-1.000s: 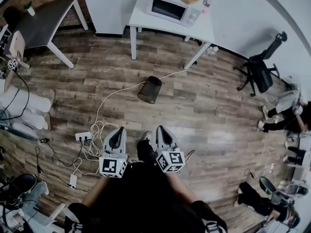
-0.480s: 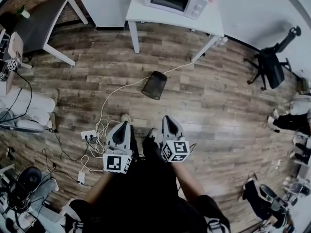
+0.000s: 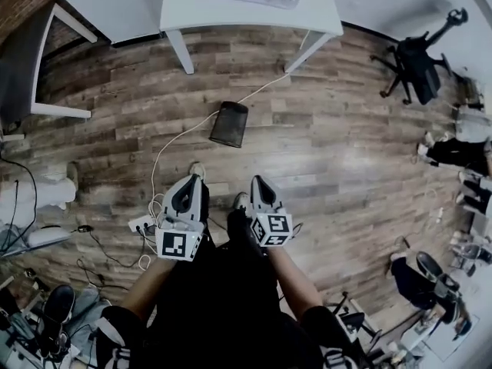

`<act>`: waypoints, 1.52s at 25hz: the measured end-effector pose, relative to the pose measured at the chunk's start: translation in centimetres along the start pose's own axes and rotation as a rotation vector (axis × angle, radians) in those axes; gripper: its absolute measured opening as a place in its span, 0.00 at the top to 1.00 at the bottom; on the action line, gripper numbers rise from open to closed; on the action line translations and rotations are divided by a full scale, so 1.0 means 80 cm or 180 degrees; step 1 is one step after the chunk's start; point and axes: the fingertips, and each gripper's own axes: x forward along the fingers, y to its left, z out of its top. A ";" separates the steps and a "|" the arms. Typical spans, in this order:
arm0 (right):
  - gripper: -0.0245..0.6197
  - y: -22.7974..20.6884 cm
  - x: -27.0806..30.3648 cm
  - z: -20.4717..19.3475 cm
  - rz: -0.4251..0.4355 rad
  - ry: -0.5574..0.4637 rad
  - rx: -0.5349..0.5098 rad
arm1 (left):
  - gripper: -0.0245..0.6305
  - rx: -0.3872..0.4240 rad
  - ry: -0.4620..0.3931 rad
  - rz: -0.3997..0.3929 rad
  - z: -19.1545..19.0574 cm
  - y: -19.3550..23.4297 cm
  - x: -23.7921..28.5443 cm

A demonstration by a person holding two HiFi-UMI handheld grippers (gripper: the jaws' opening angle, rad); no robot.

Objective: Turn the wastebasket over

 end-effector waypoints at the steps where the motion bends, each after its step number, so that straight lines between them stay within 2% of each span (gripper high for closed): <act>1: 0.91 -0.003 0.015 -0.004 -0.0038 0.0026 0.0012 | 0.91 -0.0001 0.0017 -0.0033 -0.002 0.009 0.013; 5: 0.91 -0.010 0.073 -0.021 -0.0146 0.0140 -0.0048 | 0.91 -0.0039 0.0070 -0.0110 -0.016 0.040 0.055; 9: 0.91 -0.023 0.122 -0.059 -0.0197 0.0337 -0.0063 | 0.91 -0.0098 0.0150 -0.0136 -0.039 0.053 0.076; 14: 0.90 -0.044 0.191 -0.128 -0.0226 0.0670 -0.0192 | 0.91 -0.0223 0.0242 -0.0103 -0.078 0.073 0.100; 17: 0.87 -0.055 0.235 -0.177 -0.0201 0.0864 -0.0243 | 0.91 -0.0269 0.0330 -0.0116 -0.107 0.088 0.114; 22: 0.85 -0.075 0.304 -0.256 -0.0222 0.1145 -0.0230 | 0.91 -0.0175 0.0450 -0.0225 -0.154 0.115 0.136; 30: 0.81 -0.136 0.367 -0.383 -0.0378 0.1583 -0.0850 | 0.91 -0.0256 0.0494 -0.0144 -0.219 0.144 0.158; 34: 0.80 -0.172 0.409 -0.437 -0.0467 0.1738 -0.0979 | 0.91 -0.0365 0.0512 -0.0021 -0.256 0.166 0.174; 38: 0.79 -0.199 0.436 -0.497 -0.0480 0.2002 -0.1200 | 0.91 -0.0385 0.0512 -0.0018 -0.285 0.171 0.186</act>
